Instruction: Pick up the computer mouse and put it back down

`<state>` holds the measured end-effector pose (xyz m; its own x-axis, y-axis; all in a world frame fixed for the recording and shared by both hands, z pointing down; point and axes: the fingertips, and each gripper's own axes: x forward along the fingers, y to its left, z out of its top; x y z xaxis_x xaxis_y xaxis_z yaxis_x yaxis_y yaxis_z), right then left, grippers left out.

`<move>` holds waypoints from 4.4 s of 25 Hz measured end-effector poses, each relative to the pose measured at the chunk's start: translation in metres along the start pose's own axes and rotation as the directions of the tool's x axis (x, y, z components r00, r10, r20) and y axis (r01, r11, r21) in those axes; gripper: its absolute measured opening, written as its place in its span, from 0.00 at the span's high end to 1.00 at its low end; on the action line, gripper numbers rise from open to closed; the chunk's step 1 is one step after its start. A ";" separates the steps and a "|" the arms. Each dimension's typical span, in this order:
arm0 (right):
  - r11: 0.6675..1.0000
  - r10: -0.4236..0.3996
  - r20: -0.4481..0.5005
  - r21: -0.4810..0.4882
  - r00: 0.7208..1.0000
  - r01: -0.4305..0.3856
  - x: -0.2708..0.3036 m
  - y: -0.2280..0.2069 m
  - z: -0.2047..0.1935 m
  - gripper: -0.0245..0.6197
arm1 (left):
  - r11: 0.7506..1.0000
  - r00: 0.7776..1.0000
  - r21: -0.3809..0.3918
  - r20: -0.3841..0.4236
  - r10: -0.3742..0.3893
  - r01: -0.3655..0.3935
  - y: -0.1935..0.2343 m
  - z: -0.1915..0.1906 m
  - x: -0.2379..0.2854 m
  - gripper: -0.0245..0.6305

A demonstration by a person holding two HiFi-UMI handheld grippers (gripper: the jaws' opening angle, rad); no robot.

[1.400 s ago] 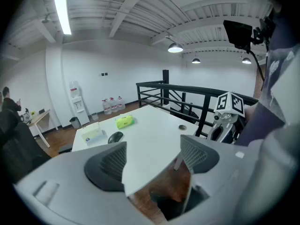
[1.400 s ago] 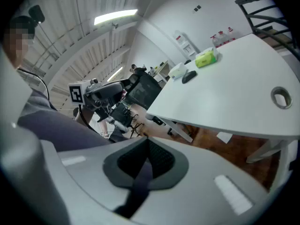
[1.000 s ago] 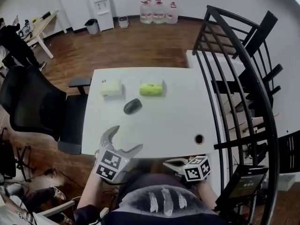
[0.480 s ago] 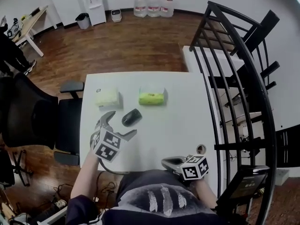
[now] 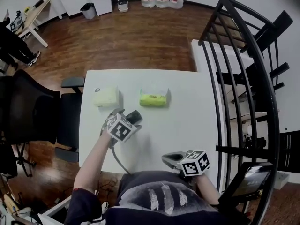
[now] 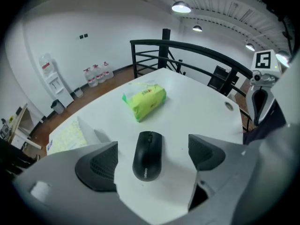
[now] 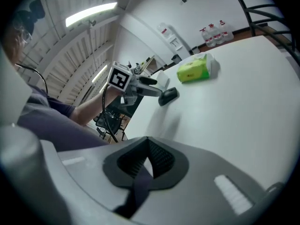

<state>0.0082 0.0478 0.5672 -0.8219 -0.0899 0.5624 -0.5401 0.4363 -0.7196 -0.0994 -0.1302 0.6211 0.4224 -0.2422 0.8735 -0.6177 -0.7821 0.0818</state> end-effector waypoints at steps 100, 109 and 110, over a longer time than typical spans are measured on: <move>0.993 0.046 -0.077 -0.106 0.996 -0.054 0.006 0.020 -0.014 0.96 | 0.950 0.891 0.263 0.453 0.036 -0.172 -0.139 0.084 -0.316 0.50; 0.994 0.040 -0.076 -0.098 0.996 -0.047 0.000 0.021 -0.006 0.96 | 0.944 0.863 0.294 0.505 -0.018 -0.152 -0.152 0.098 -0.335 0.50; 0.994 0.039 -0.075 -0.098 0.996 -0.046 -0.004 0.021 -0.010 0.96 | 0.943 0.861 0.294 0.509 -0.018 -0.154 -0.157 0.098 -0.335 0.50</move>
<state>0.0019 0.0658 0.5542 -0.8265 -0.0054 0.5630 -0.4813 0.5254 -0.7016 -0.0793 0.0173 0.2683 0.7122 -0.4863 0.5063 -0.4528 -0.8693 -0.1981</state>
